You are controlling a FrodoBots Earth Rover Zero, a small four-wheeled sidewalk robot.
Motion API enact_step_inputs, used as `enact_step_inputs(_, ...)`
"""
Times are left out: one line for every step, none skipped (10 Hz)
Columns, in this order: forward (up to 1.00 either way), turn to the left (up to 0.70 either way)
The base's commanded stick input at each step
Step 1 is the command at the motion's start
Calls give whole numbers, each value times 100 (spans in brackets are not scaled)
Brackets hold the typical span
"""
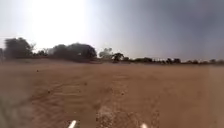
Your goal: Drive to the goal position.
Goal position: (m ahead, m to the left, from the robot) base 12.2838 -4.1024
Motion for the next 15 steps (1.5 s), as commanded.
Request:
enact_step_inputs(70, 0)
enact_step_inputs(70, 0)
enact_step_inputs(70, 0)
enact_step_inputs(70, 0)
enact_step_inputs(70, 0)
enact_step_inputs(70, 0)
enact_step_inputs(70, 0)
enact_step_inputs(70, 0)
enact_step_inputs(70, 0)
enact_step_inputs(70, 0)
enact_step_inputs(70, 0)
enact_step_inputs(70, 0)
enact_step_inputs(70, 0)
enact_step_inputs(70, 0)
enact_step_inputs(70, 0)
